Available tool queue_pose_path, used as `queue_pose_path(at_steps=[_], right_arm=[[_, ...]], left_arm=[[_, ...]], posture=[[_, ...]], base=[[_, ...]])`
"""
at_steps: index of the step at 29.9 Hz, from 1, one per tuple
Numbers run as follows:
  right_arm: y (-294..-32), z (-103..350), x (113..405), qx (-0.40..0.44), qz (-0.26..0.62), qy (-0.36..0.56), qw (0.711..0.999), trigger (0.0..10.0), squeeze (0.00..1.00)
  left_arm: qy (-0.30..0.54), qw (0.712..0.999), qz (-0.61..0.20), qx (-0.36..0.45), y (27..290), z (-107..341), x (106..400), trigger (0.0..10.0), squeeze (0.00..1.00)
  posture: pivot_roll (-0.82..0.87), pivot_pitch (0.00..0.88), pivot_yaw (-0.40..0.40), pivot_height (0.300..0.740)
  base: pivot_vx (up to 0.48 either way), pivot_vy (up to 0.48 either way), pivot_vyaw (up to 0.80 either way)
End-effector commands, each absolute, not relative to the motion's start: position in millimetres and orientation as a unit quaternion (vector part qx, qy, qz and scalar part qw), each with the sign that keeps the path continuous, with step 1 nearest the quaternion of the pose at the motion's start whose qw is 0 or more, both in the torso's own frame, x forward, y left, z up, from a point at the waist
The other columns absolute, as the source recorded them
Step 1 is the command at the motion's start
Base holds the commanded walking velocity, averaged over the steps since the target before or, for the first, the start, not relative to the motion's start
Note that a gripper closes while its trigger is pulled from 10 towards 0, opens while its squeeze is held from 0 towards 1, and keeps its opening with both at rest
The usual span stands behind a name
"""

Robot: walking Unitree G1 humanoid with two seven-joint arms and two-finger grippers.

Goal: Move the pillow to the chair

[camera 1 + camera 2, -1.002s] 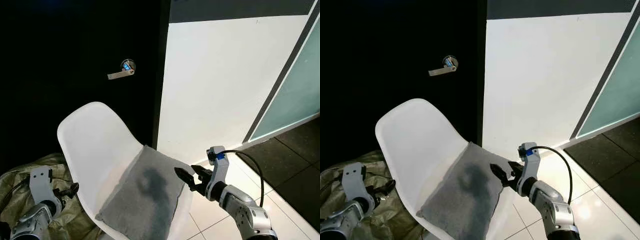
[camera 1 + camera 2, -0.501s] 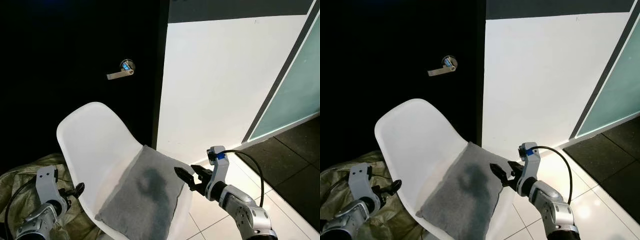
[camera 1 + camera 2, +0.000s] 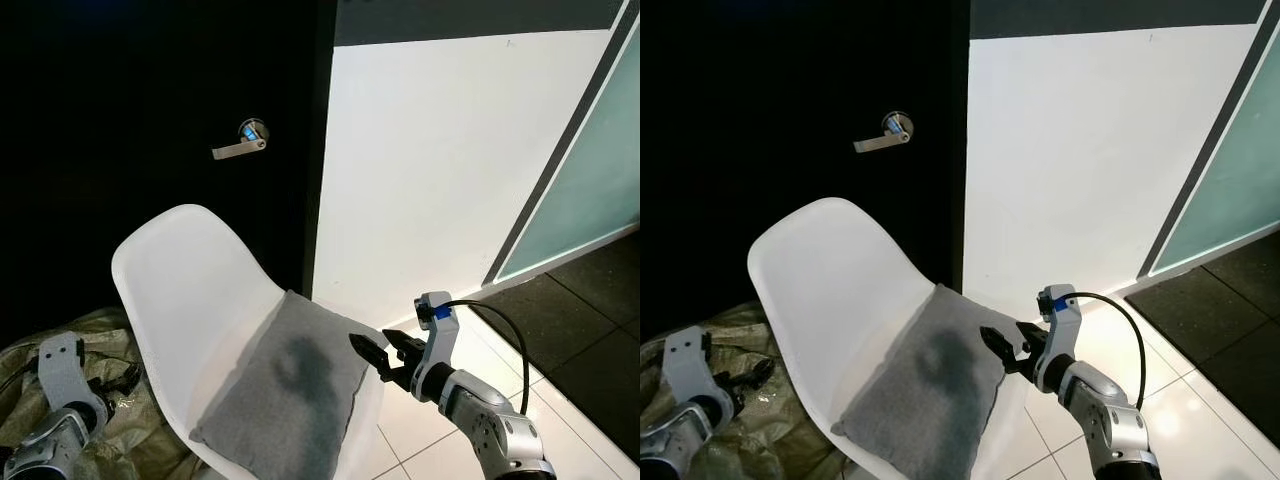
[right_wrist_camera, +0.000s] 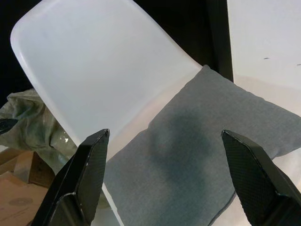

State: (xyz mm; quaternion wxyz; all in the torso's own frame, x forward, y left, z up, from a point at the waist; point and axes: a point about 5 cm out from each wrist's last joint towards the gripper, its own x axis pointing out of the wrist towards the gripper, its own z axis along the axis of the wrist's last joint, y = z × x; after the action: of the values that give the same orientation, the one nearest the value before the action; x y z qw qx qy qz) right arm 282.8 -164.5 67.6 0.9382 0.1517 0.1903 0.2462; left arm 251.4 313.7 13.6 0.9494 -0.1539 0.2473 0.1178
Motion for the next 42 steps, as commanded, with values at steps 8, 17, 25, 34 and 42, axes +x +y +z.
queue_pose_path(at_steps=[8, 17, 25, 34, 42], right_arm=[[-166, 69, 282, 0.147, 0.245, 0.188, 0.940, 10.0, 0.00], [-165, 70, 283, 0.151, 0.242, 0.185, 0.940, 10.0, 0.00], [-165, 70, 283, 0.154, 0.242, 0.185, 0.940, 10.0, 0.00], [-165, 70, 284, 0.156, 0.241, 0.186, 0.940, 10.0, 0.00], [-164, 68, 284, 0.156, 0.239, 0.187, 0.940, 10.0, 0.00]], left_arm=[[0.253, 0.957, 0.057, -0.130, 291, 13, 263, 10.0, 0.00], [0.263, 0.955, 0.044, -0.129, 285, 12, 267, 10.0, 0.00], [0.163, 0.978, -0.004, -0.128, 262, 48, 288, 10.0, 0.00], [0.104, 0.987, -0.029, -0.118, 223, 62, 271, 10.0, 0.00], [0.067, 0.991, -0.040, -0.112, 182, 77, 235, 10.0, 0.00]], posture=[[-0.15, 0.000, -0.074, 0.737], [-0.16, 0.000, -0.064, 0.737], [-0.14, 0.000, -0.062, 0.737], [-0.14, 0.006, -0.056, 0.737], [-0.12, 0.007, -0.049, 0.737]], base=[[0.000, 0.000, 0.00], [0.000, 0.000, 0.00], [0.000, 0.000, 0.00], [0.000, 0.000, 0.00], [0.000, 0.000, 0.00]])
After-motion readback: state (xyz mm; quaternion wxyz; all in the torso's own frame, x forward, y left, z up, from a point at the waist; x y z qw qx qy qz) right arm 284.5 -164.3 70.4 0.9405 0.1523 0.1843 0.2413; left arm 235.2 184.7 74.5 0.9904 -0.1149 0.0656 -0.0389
